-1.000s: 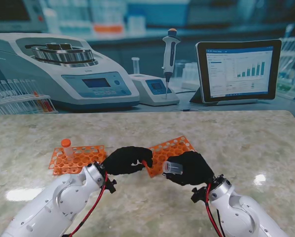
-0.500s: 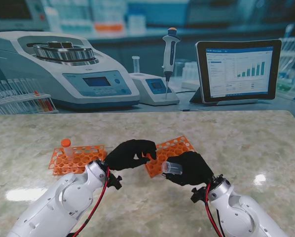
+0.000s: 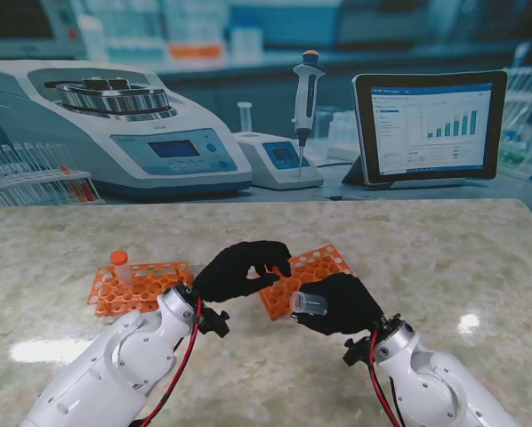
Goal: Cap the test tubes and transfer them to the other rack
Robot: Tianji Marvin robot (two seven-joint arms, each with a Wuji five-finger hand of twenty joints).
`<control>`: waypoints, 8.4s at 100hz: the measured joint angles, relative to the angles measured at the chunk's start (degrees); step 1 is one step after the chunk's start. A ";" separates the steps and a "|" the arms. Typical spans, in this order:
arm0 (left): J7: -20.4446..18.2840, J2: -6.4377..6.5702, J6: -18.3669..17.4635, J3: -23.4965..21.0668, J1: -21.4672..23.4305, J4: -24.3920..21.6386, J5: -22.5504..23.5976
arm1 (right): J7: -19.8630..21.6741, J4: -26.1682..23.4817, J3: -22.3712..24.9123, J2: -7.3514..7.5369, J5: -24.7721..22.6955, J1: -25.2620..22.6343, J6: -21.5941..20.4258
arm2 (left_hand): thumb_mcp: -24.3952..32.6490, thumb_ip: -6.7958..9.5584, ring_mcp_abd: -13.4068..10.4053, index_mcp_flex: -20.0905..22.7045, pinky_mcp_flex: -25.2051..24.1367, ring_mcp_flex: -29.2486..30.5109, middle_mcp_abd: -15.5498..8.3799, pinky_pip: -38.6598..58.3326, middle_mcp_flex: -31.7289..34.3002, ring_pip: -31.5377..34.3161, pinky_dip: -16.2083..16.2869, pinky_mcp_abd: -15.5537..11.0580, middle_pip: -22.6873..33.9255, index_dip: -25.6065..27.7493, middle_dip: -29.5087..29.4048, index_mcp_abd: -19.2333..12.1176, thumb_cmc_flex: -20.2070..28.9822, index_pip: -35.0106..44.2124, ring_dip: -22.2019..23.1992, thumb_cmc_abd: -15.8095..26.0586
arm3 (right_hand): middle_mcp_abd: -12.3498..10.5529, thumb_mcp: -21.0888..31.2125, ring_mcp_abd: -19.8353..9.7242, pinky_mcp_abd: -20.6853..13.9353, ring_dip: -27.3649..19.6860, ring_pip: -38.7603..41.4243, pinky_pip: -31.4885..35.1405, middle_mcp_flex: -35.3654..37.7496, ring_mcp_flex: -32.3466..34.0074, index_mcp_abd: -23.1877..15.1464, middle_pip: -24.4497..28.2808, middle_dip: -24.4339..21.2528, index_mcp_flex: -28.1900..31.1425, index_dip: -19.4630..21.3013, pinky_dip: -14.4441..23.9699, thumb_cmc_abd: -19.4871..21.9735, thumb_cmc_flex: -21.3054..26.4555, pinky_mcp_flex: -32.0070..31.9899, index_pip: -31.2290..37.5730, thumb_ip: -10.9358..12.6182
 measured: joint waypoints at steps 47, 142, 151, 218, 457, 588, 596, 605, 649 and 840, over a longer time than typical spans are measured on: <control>2.19 -0.43 -1.73 0.05 1.18 -2.56 1.29 | 0.32 0.23 -0.15 0.04 0.10 0.37 0.25 | 0.03 0.00 0.02 0.01 0.00 0.00 0.02 -0.02 -0.01 -0.02 0.00 0.02 0.00 0.00 0.00 0.03 0.00 0.00 0.01 -0.02 | 0.00 0.00 0.00 0.00 0.00 0.00 0.00 0.00 0.00 -0.01 0.00 0.00 0.00 0.17 0.00 0.00 0.00 0.00 -0.01 0.00; 3.34 -1.00 -2.76 1.13 2.14 -3.42 2.18 | 0.35 0.60 -0.05 0.05 0.16 0.53 0.34 | 0.04 0.00 0.02 0.01 0.00 0.00 0.03 -0.03 -0.01 -0.02 0.00 0.03 0.00 0.00 -0.01 0.03 0.00 0.00 0.03 -0.02 | 0.00 -0.10 0.00 0.00 0.00 0.00 0.00 0.00 0.00 -0.01 -0.02 0.00 0.00 0.38 0.00 0.00 0.00 0.00 -0.34 0.00; 3.34 -0.96 -3.22 0.41 2.80 -3.99 2.57 | 0.27 0.61 -0.01 0.05 0.03 0.52 0.35 | 0.04 0.00 0.03 0.01 0.00 0.00 0.03 -0.03 -0.01 -0.02 0.00 0.03 0.00 0.00 -0.01 0.03 0.00 0.00 0.04 -0.02 | 0.00 -0.10 0.00 0.00 0.00 0.00 0.00 0.00 0.00 -0.01 -0.02 0.00 0.00 0.38 0.00 0.01 0.00 0.00 -0.35 0.00; 3.60 -0.06 -7.03 -3.79 8.87 -8.37 6.13 | -0.18 0.71 0.92 0.04 -0.30 0.48 1.06 | 0.06 -0.01 0.03 0.01 0.00 0.00 0.04 -0.04 -0.01 -0.02 0.00 0.03 0.00 0.00 -0.01 0.04 0.00 0.00 0.13 -0.02 | 0.00 -0.64 0.00 0.00 0.00 0.00 0.00 0.00 0.00 -0.08 -0.09 0.01 0.00 0.40 0.00 0.48 0.01 0.00 -0.38 0.00; 1.32 -0.19 -7.02 2.40 5.53 -5.36 0.02 | -0.74 1.26 1.58 0.06 -0.56 0.27 0.71 | 0.07 -0.10 0.61 0.08 -0.08 0.00 0.23 -0.05 -0.52 -0.03 -0.01 0.17 0.02 0.08 0.12 0.06 0.00 0.58 0.91 -0.05 | 0.00 -0.66 0.00 0.00 0.00 0.00 0.00 0.00 0.00 -0.11 -0.12 0.46 0.00 0.52 -0.01 0.50 0.02 0.00 -0.40 0.00; -0.07 -0.82 -6.61 4.36 4.60 -4.13 -6.83 | -2.05 1.17 1.54 0.00 -0.80 0.09 -0.64 | 0.08 -0.14 1.46 0.08 -0.49 0.00 1.21 -0.05 -0.63 0.87 -0.01 0.93 0.55 0.11 0.12 0.06 0.02 0.58 -1.31 0.06 | 0.00 -0.74 0.00 0.00 0.00 0.00 0.00 0.01 0.00 -0.24 -0.13 0.46 -0.02 1.24 -0.25 0.54 0.02 0.00 0.10 0.00; -0.48 -0.69 -6.61 4.56 4.29 -4.08 -7.04 | -2.05 1.18 1.53 0.02 -0.82 0.07 -0.66 | 0.08 -0.14 1.67 0.08 -0.49 0.00 1.21 -0.05 -0.63 0.87 -0.01 0.93 0.61 0.11 0.12 0.07 0.02 0.58 -1.31 0.05 | 0.00 -0.74 0.00 0.00 0.00 0.00 0.00 0.01 0.00 -0.28 -0.13 0.46 -0.02 1.30 -0.26 0.54 0.02 -0.01 0.11 0.00; -0.77 -0.55 -6.60 4.79 3.89 -3.96 -7.05 | -2.07 1.20 1.52 0.04 -0.85 0.06 -0.66 | 0.08 -0.15 1.77 0.06 -0.52 0.00 1.23 -0.05 -0.63 0.87 -0.01 0.96 0.62 0.43 0.12 0.07 0.02 0.58 -1.31 -0.01 | 0.00 -0.74 0.00 0.00 0.00 0.00 0.00 0.01 0.00 -0.29 -0.13 0.46 -0.02 1.30 -0.26 0.54 0.02 -0.01 0.11 0.00; 0.40 -0.66 -6.67 4.96 3.36 -3.53 -4.47 | -2.82 1.25 1.47 0.02 -1.19 -0.14 -0.77 | -0.56 -0.19 1.53 0.68 -1.04 0.00 1.25 -0.05 -0.63 0.88 -0.01 1.05 0.65 -2.98 -0.38 0.06 0.02 -2.96 -3.29 -0.12 | 0.00 -0.74 0.00 0.00 0.00 0.00 0.00 0.01 0.00 -0.29 -0.13 0.46 -0.03 1.31 -0.26 0.55 0.02 -0.01 0.11 0.00; 2.54 -1.45 -5.89 5.84 2.84 -2.62 -3.41 | -3.31 0.97 1.52 -0.07 -1.20 -0.22 -0.46 | -16.18 2.07 -0.35 1.73 -14.04 4.08 2.57 -9.97 2.75 0.25 -2.26 11.04 -0.82 -10.01 -17.93 -1.56 0.02 -11.26 -22.24 4.27 | 0.00 -0.74 0.00 0.00 0.00 0.00 0.00 0.01 0.00 -0.11 -0.13 0.46 -0.05 1.33 -0.26 0.59 0.02 -0.01 0.11 0.00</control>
